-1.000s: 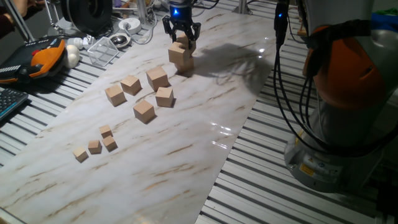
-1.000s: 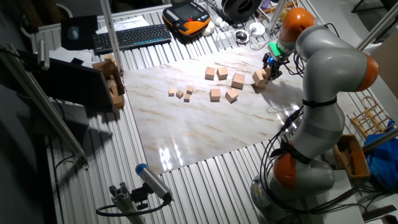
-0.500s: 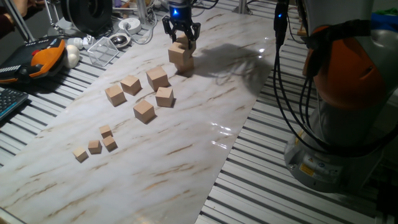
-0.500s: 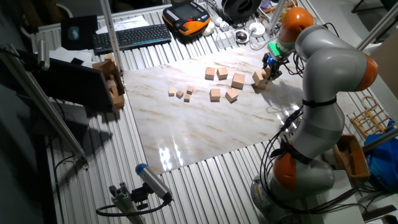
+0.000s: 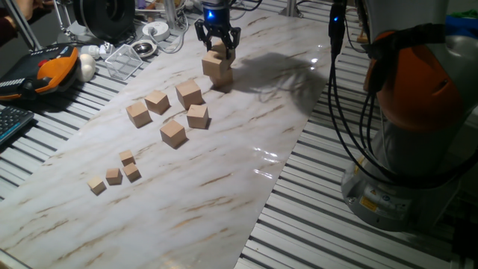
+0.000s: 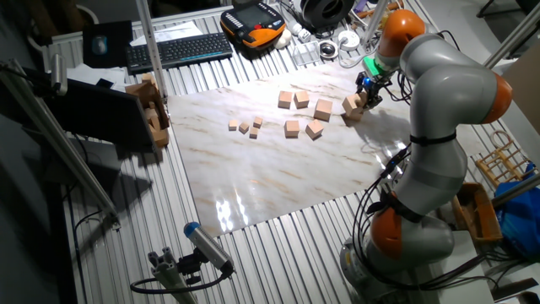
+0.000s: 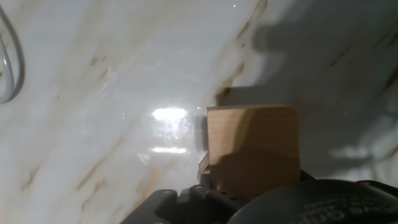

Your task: Stack the blocks into a cross shape

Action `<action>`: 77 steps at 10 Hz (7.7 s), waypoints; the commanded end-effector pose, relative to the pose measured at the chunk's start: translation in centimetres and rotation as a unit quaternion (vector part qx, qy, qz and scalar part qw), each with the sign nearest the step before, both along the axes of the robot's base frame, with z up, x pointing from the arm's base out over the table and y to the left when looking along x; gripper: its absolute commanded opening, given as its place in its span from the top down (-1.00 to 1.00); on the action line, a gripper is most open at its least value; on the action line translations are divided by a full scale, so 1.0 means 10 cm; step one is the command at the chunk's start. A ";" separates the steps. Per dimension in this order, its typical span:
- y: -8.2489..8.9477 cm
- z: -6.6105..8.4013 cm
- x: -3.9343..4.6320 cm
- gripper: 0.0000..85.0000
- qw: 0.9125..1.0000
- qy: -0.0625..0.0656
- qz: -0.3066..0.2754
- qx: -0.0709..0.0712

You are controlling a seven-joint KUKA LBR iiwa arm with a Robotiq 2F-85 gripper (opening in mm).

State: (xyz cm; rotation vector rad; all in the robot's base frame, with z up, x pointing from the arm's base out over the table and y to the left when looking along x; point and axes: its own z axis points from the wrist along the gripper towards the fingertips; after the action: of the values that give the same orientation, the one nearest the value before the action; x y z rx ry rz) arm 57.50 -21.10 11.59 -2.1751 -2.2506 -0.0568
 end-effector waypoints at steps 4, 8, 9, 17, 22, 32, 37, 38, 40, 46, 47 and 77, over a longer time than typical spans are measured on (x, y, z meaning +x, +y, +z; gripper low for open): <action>0.00 0.00 0.002 1.00 1.000 0.005 0.001 -0.002; 0.00 -0.02 0.014 1.00 1.000 0.009 0.001 0.000; 0.00 -0.02 0.015 1.00 1.000 0.011 0.002 -0.001; 0.00 -0.01 0.011 1.00 1.000 0.011 0.003 -0.002; 0.00 0.01 0.010 1.00 1.000 0.011 0.006 -0.005; 0.00 0.00 0.010 1.00 1.000 0.010 0.010 -0.005; 0.00 0.00 0.009 0.60 1.000 0.010 0.009 -0.006; 0.00 0.00 0.009 0.60 1.000 0.010 0.009 -0.006; 0.00 -0.01 0.010 0.60 1.000 0.010 0.008 -0.006; 0.00 -0.01 0.008 0.60 1.000 0.010 0.005 -0.008; 0.00 -0.01 0.008 0.60 1.000 0.010 0.005 -0.008; 0.04 -0.01 0.011 -0.20 1.000 0.007 0.001 -0.005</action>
State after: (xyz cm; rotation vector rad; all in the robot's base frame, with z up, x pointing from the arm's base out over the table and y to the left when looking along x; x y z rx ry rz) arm 57.61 -20.75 11.49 -2.1717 -2.2511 -0.0298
